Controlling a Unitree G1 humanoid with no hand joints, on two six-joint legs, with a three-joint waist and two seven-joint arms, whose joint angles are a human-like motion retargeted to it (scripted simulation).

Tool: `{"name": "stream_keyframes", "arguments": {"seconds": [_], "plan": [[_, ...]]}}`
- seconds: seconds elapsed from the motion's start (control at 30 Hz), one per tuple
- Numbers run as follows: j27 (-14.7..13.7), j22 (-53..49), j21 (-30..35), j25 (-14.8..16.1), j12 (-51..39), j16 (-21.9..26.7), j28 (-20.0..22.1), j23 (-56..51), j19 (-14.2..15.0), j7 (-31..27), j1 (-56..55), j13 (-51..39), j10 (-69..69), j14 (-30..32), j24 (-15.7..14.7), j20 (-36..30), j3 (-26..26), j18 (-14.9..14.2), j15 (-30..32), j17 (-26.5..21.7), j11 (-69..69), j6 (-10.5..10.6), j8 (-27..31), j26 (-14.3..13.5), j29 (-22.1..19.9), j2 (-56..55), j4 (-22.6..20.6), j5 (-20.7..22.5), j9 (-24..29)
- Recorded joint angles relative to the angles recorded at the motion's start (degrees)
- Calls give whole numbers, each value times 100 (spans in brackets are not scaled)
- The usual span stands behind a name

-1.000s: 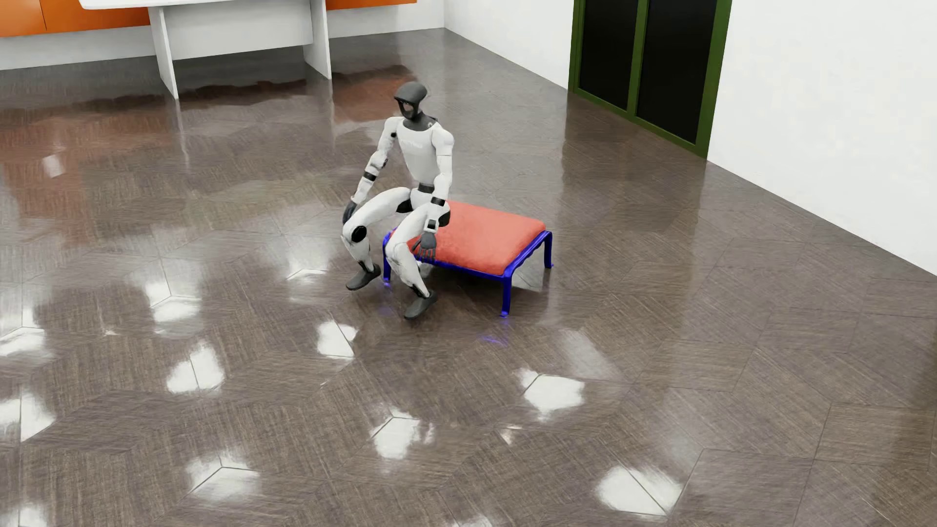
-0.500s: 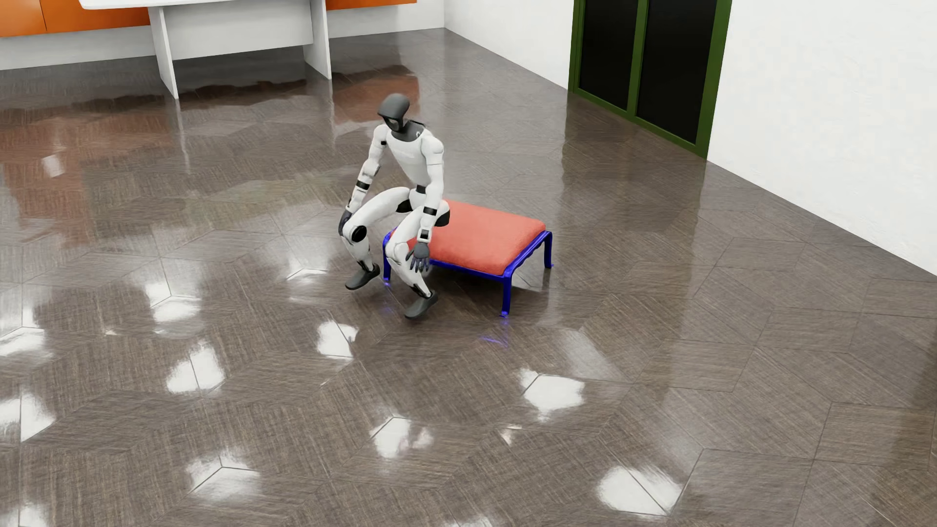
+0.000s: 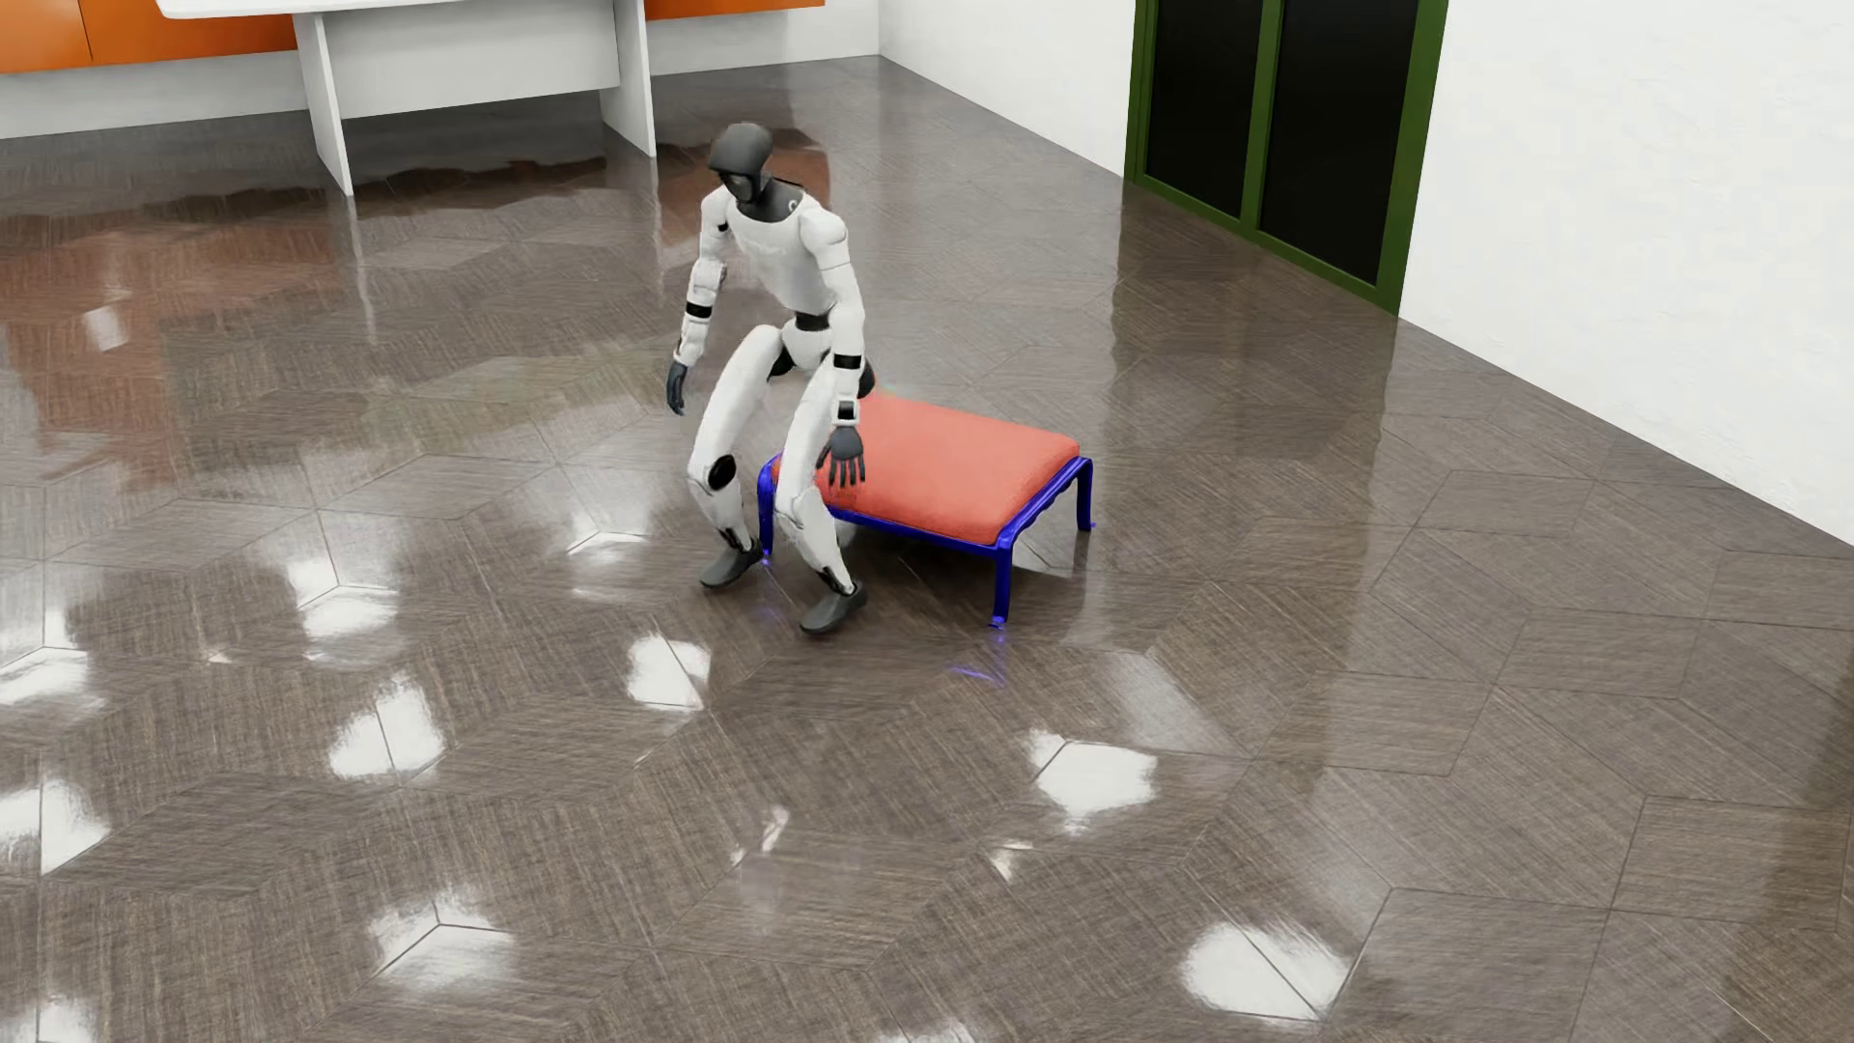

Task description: Rise from dark chair

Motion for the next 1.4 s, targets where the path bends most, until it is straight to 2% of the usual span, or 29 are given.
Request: {"name": "stream_keyframes", "arguments": {"seconds": [0.07,0.1,0.13,0.17,0.23,0.27,0.33,0.43,0.5,0.53,0.57,0.6,0.63,0.7,0.73,0.8,0.83,0.93,1.0,1.07,1.13,1.17,1.2,1.23,1.27,1.33,1.4], "plan": [[-34,-57,-58,-96,555,132,-69,-32,-17,84,876,599,-1115,323,146,159,-25,-123,62,-13,-1139,44,-85,-4,83,968,31,106,-404],[-66,-64,-104,-160,805,193,-118,-75,-31,122,1304,882,-1663,711,208,219,-35,-235,158,-47,-1713,80,-120,-8,135,1470,49,151,-578],[-83,-71,-187,-185,1040,255,-192,-100,-26,153,1667,1139,-2083,1036,254,270,-51,-298,477,-75,-2285,110,-176,-3,221,1967,79,159,-739],[-98,-63,-333,-176,1216,305,-302,-107,1,179,1878,1360,-2259,1274,326,312,-37,-452,827,-101,-2860,122,-265,1,291,2416,131,123,-902],[-92,-1,-639,-108,1384,348,-412,-28,124,253,1968,1692,-2131,1671,369,419,52,-1054,1074,-148,-3816,118,-509,30,238,3239,285,6,-1160],[-68,17,-745,-75,1442,354,-397,43,184,315,1973,1816,-2058,1814,368,483,95,-1192,1135,-174,-4212,106,-660,37,182,3630,357,-66,-1252],[-48,45,-842,-76,1508,367,-396,226,260,430,2123,1957,-2494,1775,330,580,189,-1112,1133,-211,-4790,45,-901,36,219,4323,493,-185,-1379],[-24,109,-1019,-73,1598,399,-411,340,356,486,2340,1938,-3988,1859,264,639,200,-825,1002,-236,-5319,41,-1171,87,255,5095,668,-296,-1624],[-116,185,-1102,-23,1622,470,-495,287,401,541,2457,1862,-4745,1914,338,612,170,-603,883,-205,-5440,-24,-1283,90,197,5517,726,-401,-1750],[-156,215,-1144,3,1629,482,-528,230,489,606,2545,1846,-4828,1934,377,615,180,-543,879,-201,-5482,-60,-1330,99,139,5740,716,-494,-1792],[-200,215,-1176,56,1639,451,-551,153,613,686,2595,1837,-4602,2049,395,641,199,-650,951,-227,-5467,-64,-1380,98,73,5920,679,-607,-1817],[-266,223,-1219,130,1639,394,-585,84,809,755,2637,1848,-4460,2180,445,661,211,-639,1082,-251,-5312,-85,-1443,79,-30,6037,575,-784,-1823],[-297,229,-1259,151,1663,325,-551,25,1041,761,2751,1909,-4392,2346,454,600,225,-485,1348,-278,-4940,-98,-1438,77,-91,6028,421,-973,-1847],[-272,176,-1404,141,1732,326,-534,-43,1377,785,3273,1968,-4651,2172,555,460,132,4,2264,-255,-3447,-133,-1205,102,-101,5473,178,-1225,-1865],[-266,120,-1524,168,1711,397,-511,-58,1331,845,3604,1966,-4933,2219,625,360,21,206,2611,-185,-2593,-181,-1050,109,-163,5043,74,-1250,-1798],[-255,85,-1778,176,1585,514,-396,-67,1163,918,4052,2059,-5152,2116,605,81,-234,260,2204,-27,-1380,-169,-734,110,-249,4150,-14,-1018,-1636],[-219,117,-1866,90,1505,549,-345,-53,1056,914,4245,2139,-5241,2031,585,-12,-349,309,1970,43,-1268,-154,-613,120,-162,3766,-47,-813,-1596],[-132,76,-1994,-48,1381,721,-313,100,753,945,4863,2246,-5583,1649,388,17,-617,286,1707,216,-2578,-140,-383,42,128,2814,-85,-133,-1556],[-166,109,-2029,87,1376,808,-239,233,665,983,5281,2316,-5757,1441,320,-72,-714,296,2119,302,-4413,-155,-408,-34,37,2683,-129,267,-1575],[-123,174,-2089,140,1397,775,-292,282,712,1072,5650,2482,-5731,1365,335,-147,-761,331,2691,258,-5695,-173,-551,-48,60,2859,-232,367,-1673],[-50,171,-2182,127,1469,635,-366,354,769,1108,5892,2698,-5188,1327,439,-16,-726,284,2635,113,-5481,-141,-736,-12,124,3146,-326,241,-1800],[-23,150,-2176,184,1534,555,-299,406,687,1138,5842,2756,-4541,1411,409,86,-658,51,2737,46,-5503,-60,-735,-6,85,3346,-241,238,-1849],[-9,145,-2095,238,1615,506,-277,506,590,1168,5624,2725,-3587,1731,311,189,-576,-508,2722,25,-5391,3,-655,13,109,3560,-26,287,-1842],[34,128,-2027,307,1695,479,-313,497,444,1207,5271,2697,-2497,2366,195,230,-495,-1231,2596,13,-5302,45,-628,62,97,3791,234,310,-1819],[37,113,-2003,397,1707,458,-390,391,273,1212,4856,2657,-1453,2713,110,191,-414,-1493,2392,-16,-5263,93,-680,98,41,4053,465,305,-1756],[-71,221,-1994,402,1724,390,-315,271,241,1082,4226,2470,-567,2249,102,108,-258,-1159,2159,-12,-5253,82,-720,125,-118,4504,643,234,-1643],[-172,249,-1819,498,1873,334,-366,64,387,928,3813,2381,-1155,1976,12,300,-162,-1038,1970,-21,-5280,56,-666,130,-286,4752,750,70,-1753]]}}
